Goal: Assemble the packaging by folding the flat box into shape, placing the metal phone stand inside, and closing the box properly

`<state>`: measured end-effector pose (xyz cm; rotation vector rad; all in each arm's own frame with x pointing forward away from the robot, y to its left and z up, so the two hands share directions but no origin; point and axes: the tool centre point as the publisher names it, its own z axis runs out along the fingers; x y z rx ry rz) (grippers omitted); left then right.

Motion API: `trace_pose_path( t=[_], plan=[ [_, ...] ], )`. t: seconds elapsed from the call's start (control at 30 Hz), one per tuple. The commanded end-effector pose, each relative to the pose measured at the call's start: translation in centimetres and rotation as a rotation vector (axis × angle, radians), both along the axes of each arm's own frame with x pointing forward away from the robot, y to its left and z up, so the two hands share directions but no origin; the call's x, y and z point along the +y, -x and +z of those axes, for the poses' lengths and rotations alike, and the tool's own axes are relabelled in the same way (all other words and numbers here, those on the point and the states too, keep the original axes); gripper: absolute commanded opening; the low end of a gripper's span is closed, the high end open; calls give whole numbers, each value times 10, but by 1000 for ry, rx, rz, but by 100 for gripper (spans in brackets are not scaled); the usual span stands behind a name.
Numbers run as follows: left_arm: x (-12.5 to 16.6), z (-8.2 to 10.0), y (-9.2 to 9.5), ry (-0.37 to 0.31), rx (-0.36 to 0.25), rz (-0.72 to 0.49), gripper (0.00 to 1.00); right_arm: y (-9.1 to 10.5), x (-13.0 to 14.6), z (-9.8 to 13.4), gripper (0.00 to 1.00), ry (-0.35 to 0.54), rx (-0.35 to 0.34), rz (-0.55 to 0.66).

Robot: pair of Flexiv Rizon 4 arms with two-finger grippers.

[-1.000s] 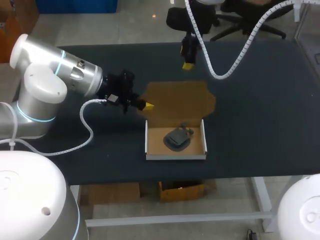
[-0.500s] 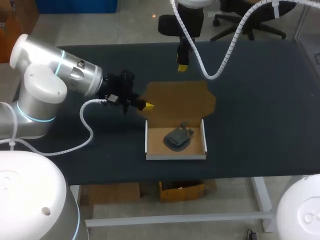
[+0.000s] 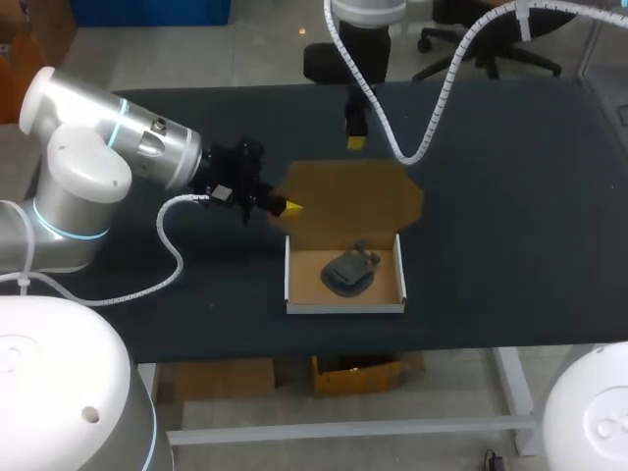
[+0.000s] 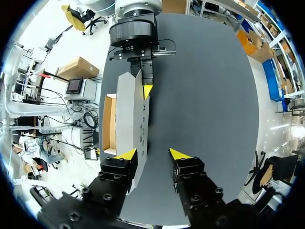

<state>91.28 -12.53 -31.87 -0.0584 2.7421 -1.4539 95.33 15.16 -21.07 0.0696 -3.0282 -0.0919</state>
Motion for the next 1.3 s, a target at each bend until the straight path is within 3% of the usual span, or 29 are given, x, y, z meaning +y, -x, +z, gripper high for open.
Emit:
trace_pose_path(
  t=[0.03,1.3],
  plan=[
    [0,-2,0,0,0,0,0,8,0,-1,37,3,-15,2],
    [0,-2,0,0,0,0,0,41,-1,-17,34,32,-13,16]
  ],
)
